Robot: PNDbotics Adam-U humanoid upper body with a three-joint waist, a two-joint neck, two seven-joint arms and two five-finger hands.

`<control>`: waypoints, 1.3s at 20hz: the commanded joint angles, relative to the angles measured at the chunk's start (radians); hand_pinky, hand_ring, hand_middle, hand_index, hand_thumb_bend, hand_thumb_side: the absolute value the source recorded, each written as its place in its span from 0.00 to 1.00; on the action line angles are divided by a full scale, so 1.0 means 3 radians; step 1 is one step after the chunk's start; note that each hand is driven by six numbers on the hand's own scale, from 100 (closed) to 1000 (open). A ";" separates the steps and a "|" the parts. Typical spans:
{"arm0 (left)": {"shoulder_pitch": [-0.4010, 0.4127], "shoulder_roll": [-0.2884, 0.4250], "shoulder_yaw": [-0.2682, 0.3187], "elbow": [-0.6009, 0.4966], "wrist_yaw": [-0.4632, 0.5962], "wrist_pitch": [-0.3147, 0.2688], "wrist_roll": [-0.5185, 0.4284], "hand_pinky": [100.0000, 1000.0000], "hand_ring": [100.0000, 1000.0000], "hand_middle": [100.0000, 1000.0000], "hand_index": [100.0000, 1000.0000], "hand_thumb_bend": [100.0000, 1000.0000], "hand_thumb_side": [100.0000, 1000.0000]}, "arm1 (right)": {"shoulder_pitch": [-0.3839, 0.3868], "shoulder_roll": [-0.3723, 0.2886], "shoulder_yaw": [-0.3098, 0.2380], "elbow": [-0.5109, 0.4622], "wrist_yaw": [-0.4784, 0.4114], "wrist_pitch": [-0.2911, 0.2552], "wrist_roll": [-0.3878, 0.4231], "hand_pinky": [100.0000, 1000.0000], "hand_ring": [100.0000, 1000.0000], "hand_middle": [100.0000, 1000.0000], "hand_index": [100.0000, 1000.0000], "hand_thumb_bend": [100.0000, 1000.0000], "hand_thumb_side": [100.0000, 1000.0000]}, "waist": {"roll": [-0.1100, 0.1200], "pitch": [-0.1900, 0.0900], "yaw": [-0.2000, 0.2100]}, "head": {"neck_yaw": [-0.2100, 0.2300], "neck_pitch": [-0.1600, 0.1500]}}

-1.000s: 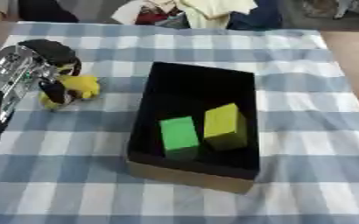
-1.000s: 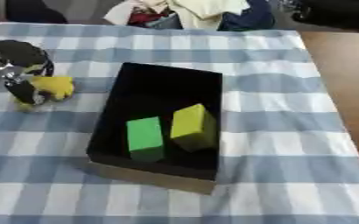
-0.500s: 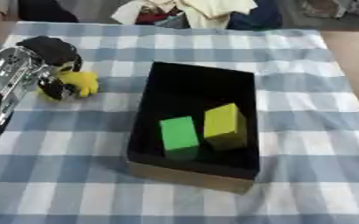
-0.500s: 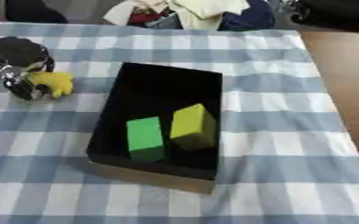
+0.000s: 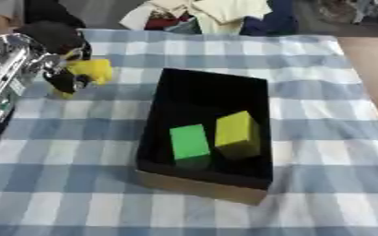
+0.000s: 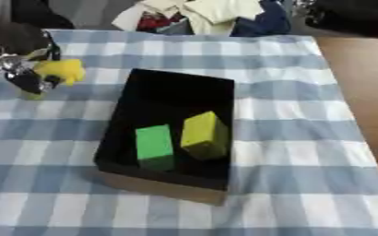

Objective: Pick up objects on the table and place them in the box.

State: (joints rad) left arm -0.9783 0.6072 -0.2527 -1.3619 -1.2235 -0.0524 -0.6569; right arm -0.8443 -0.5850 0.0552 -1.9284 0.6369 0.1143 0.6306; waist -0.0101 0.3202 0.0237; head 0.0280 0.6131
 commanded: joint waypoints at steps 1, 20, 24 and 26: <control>-0.0074 0.0114 0.0055 -0.0171 0.0083 0.0061 -0.0039 0.40 0.54 0.44 0.58 0.00 0.18 | -0.0037 -0.0034 -0.0048 -0.0048 0.0022 0.0001 -0.0024 0.97 0.95 0.83 0.91 0.05 1.00 | 0.0006 -0.0088 0.0003 | -0.0011 0.0012; -0.0312 -0.0397 -0.0341 -0.1439 0.0743 0.0277 -0.0259 0.36 0.54 0.43 0.59 0.00 0.29 | 0.0021 0.0038 -0.0085 -0.0073 0.0113 0.0029 -0.0086 0.97 0.95 0.83 0.91 0.03 1.00 | 0.0026 -0.0161 0.0081 | -0.0079 0.0178; -0.0348 -0.0582 -0.0422 -0.1455 0.0737 0.0307 -0.0289 0.36 0.54 0.43 0.59 0.00 0.29 | 0.0027 0.0048 -0.0089 -0.0083 0.0146 0.0033 -0.0136 0.98 0.95 0.83 0.91 0.03 1.00 | 0.0029 -0.0163 0.0090 | -0.0090 0.0186; -0.0347 -0.0692 -0.0467 -0.1469 0.0679 0.0307 -0.0309 0.37 0.54 0.43 0.59 0.00 0.30 | 0.0027 0.0053 -0.0095 -0.0087 0.0148 0.0055 -0.0189 0.98 0.95 0.83 0.91 0.03 1.00 | 0.0028 -0.0164 0.0097 | -0.0089 0.0192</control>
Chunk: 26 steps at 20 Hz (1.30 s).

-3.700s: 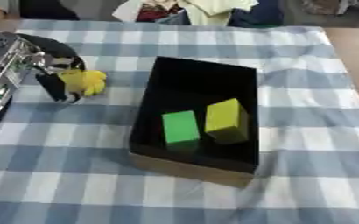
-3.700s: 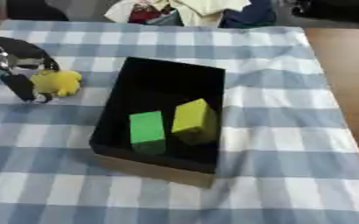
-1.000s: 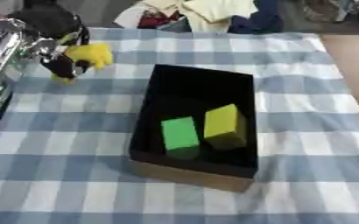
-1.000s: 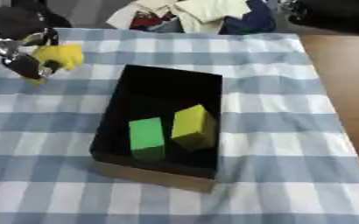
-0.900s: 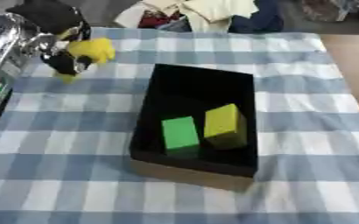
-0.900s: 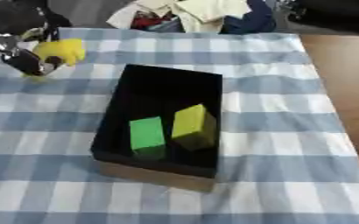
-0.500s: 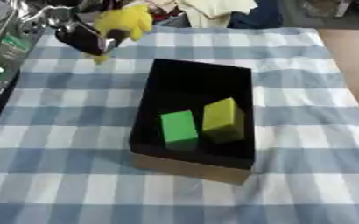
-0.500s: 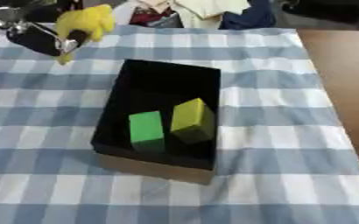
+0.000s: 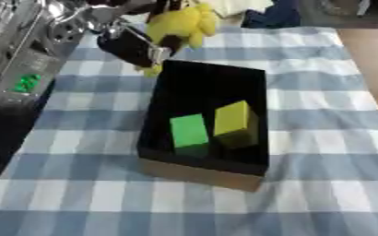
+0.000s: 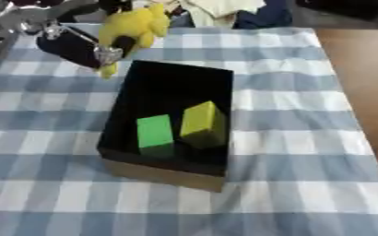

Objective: Pick up objects on the table and place them in the box.

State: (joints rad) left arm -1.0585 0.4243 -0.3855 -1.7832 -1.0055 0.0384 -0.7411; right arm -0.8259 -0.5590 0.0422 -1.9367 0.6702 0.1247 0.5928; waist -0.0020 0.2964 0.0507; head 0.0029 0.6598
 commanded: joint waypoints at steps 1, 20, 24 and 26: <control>-0.0074 -0.0129 -0.0045 -0.0071 -0.0089 0.0007 -0.0043 0.37 0.54 0.43 0.59 0.00 0.30 | -0.0032 -0.0033 -0.0052 -0.0059 0.0039 0.0034 -0.0088 0.98 0.95 0.83 0.91 0.02 1.00 | 0.0001 -0.0085 0.0011 | -0.0006 0.0039; 0.0290 -0.0591 -0.0275 0.0492 -0.0909 0.0019 0.0048 0.49 0.62 0.51 0.67 0.00 0.21 | 0.0009 -0.0022 -0.0077 -0.0078 0.0039 0.0113 -0.0177 0.97 0.95 0.82 0.91 0.03 1.00 | 0.0002 -0.0049 -0.0009 | 0.0014 0.0032; 0.0327 -0.0618 -0.0333 0.0626 -0.0945 -0.0073 0.0044 0.63 0.72 0.65 0.79 0.00 0.29 | 0.0007 -0.0009 -0.0083 -0.0080 0.0042 0.0120 -0.0178 0.97 0.95 0.82 0.91 0.02 1.00 | 0.0000 -0.0047 -0.0020 | 0.0021 0.0019; 0.0338 -0.0625 -0.0340 0.0672 -0.0973 -0.0120 0.0003 0.73 0.79 0.72 0.85 0.13 0.43 | 0.0007 -0.0003 -0.0086 -0.0080 0.0045 0.0121 -0.0175 0.97 0.95 0.82 0.91 0.02 1.00 | 0.0000 -0.0047 -0.0019 | 0.0021 0.0020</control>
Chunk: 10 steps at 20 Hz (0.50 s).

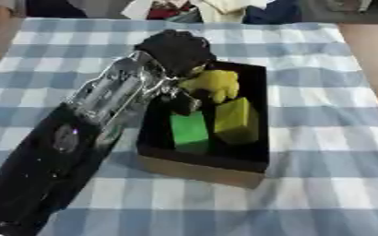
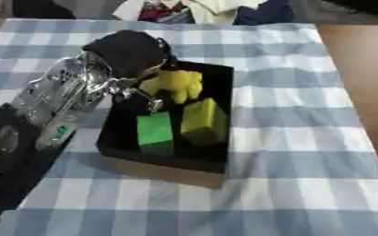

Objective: Pick up objects on the table and place them in the box.

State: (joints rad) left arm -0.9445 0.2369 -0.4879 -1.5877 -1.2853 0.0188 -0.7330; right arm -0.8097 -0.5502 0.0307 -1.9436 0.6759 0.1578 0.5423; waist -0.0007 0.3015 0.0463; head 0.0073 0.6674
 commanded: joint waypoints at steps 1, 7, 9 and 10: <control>-0.0038 -0.0002 0.0006 0.0031 -0.0065 -0.0068 -0.0048 0.76 0.81 0.74 0.86 0.21 0.48 | -0.0047 -0.0029 -0.0048 -0.0056 0.0028 0.0011 -0.0005 0.97 0.95 0.82 0.91 0.02 1.00 | -0.0004 -0.0065 -0.0003 | 0.0004 -0.0005; -0.0011 0.0013 0.0065 -0.0033 -0.0259 -0.0010 -0.0141 0.97 0.92 0.85 0.95 0.50 0.70 | -0.0038 -0.0020 -0.0053 -0.0056 0.0030 0.0012 -0.0001 0.97 0.95 0.82 0.91 0.02 1.00 | -0.0006 -0.0073 0.0005 | -0.0052 0.0009; -0.0001 0.0025 0.0102 -0.0095 -0.0310 0.0015 -0.0152 0.98 0.93 0.86 0.95 0.53 0.73 | -0.0032 -0.0016 -0.0057 -0.0057 0.0029 0.0013 -0.0002 0.97 0.94 0.82 0.90 0.02 1.00 | -0.0007 -0.0077 0.0006 | -0.0057 0.0014; 0.0002 0.0035 0.0120 -0.0128 -0.0329 0.0025 -0.0153 0.98 0.93 0.86 0.95 0.53 0.75 | -0.0030 -0.0015 -0.0058 -0.0058 0.0029 0.0014 -0.0003 0.97 0.94 0.82 0.90 0.02 1.00 | -0.0007 -0.0078 0.0006 | -0.0059 0.0015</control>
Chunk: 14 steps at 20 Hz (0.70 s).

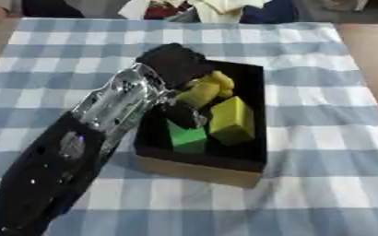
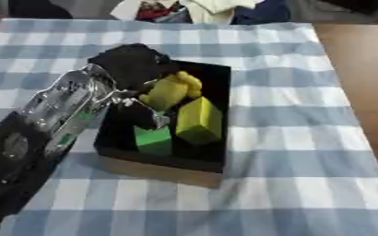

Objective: Pick up objects on the table and place them in the box.

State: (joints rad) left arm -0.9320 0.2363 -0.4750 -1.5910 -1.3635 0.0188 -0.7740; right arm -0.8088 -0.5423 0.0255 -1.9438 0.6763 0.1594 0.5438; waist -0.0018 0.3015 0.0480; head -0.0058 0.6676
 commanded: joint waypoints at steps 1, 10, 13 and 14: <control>-0.0033 0.0043 0.0106 -0.0157 -0.0079 0.0044 -0.0011 0.97 0.93 0.85 0.95 0.53 0.76 | -0.0030 -0.0039 -0.0043 -0.0058 0.0027 0.0010 -0.0009 0.97 0.95 0.82 0.90 0.02 1.00 | -0.0005 -0.0080 0.0002 | -0.0016 0.0016; 0.0015 0.0193 0.0611 -0.0848 -0.0166 0.0418 0.0379 0.80 0.86 0.78 0.90 0.00 0.94 | -0.0011 -0.0026 -0.0079 -0.0094 -0.0001 0.0043 -0.0126 0.97 0.95 0.83 0.91 0.00 1.00 | -0.0034 -0.0094 0.0040 | -0.0046 0.0036; 0.0061 0.0263 0.0858 -0.1104 -0.0059 0.0574 0.0536 0.74 0.83 0.76 0.90 0.00 0.97 | 0.0005 -0.0014 -0.0110 -0.0158 -0.0111 0.0091 -0.0271 0.96 0.95 0.83 0.92 0.00 1.00 | -0.0041 -0.0091 0.0066 | -0.0047 0.0048; 0.0085 0.0281 0.0943 -0.1189 -0.0010 0.0626 0.0588 0.73 0.83 0.75 0.90 0.00 0.92 | 0.0010 -0.0007 -0.0117 -0.0173 -0.0159 0.0094 -0.0323 0.96 0.94 0.83 0.92 0.00 1.00 | -0.0042 -0.0089 0.0073 | -0.0043 0.0050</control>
State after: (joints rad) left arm -0.8948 0.2958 -0.2302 -1.9032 -1.3810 0.1890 -0.6190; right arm -0.7949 -0.5330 0.0052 -1.9713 0.6455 0.1833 0.4665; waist -0.0146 0.2978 0.0703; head -0.0187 0.6766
